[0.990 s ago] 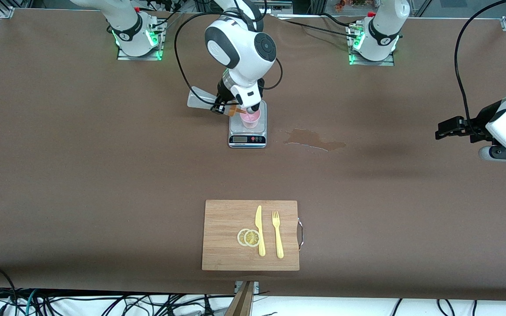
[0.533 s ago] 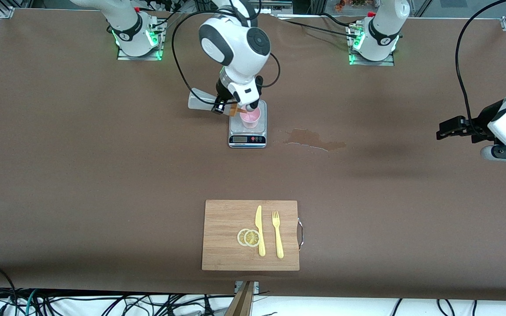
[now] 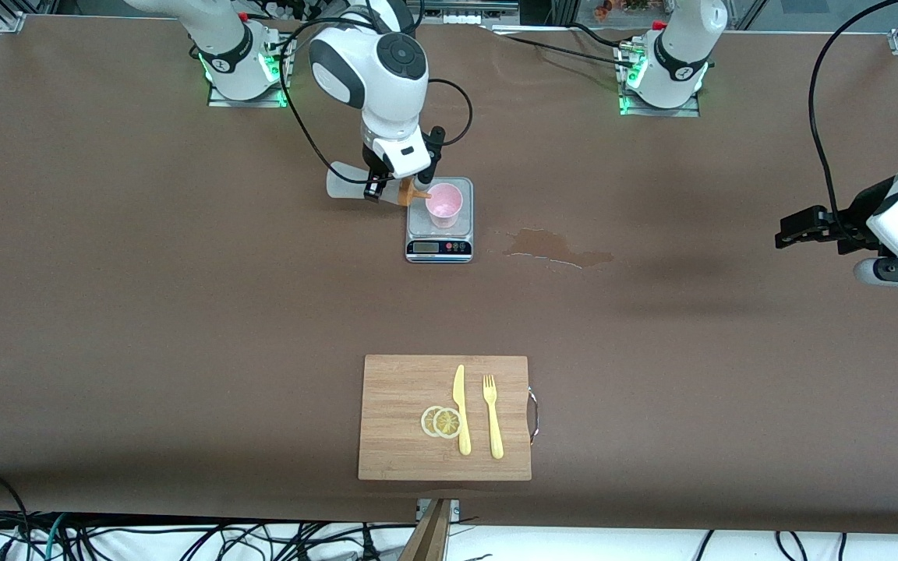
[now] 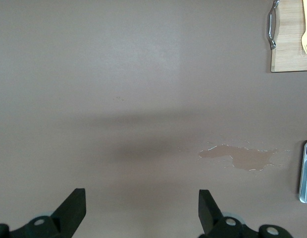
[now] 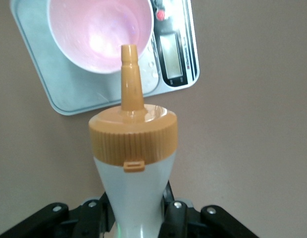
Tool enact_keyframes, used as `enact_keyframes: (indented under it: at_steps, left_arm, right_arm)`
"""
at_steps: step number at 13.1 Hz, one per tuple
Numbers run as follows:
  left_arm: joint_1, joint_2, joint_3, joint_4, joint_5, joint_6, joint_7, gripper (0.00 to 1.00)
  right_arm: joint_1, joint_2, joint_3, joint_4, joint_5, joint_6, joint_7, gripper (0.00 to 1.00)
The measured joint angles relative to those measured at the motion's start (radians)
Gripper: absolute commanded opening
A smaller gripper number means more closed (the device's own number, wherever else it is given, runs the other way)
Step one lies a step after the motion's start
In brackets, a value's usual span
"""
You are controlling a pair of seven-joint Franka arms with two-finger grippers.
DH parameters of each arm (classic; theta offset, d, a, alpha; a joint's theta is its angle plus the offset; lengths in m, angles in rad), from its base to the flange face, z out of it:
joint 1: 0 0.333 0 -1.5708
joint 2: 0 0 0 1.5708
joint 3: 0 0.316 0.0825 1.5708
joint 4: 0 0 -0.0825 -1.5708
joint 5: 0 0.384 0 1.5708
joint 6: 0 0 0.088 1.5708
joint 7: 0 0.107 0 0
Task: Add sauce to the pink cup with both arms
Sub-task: 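Carry the sauce bottle back with the right gripper and lower it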
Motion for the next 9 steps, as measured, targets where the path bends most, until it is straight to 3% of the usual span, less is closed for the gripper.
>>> enact_keyframes:
  at_steps: [4,9]
  left_arm:
    - [0.000,0.000,0.000,0.001,0.000,0.000,0.000,1.00]
    - [0.000,0.001,0.000,0.001,0.000,0.000,0.000,1.00]
  right_arm:
    - [-0.002,-0.032,-0.146,0.000,0.250,0.009,-0.318,0.18]
    - [-0.005,-0.041,-0.346,-0.002,0.632,0.005,-0.775,0.18]
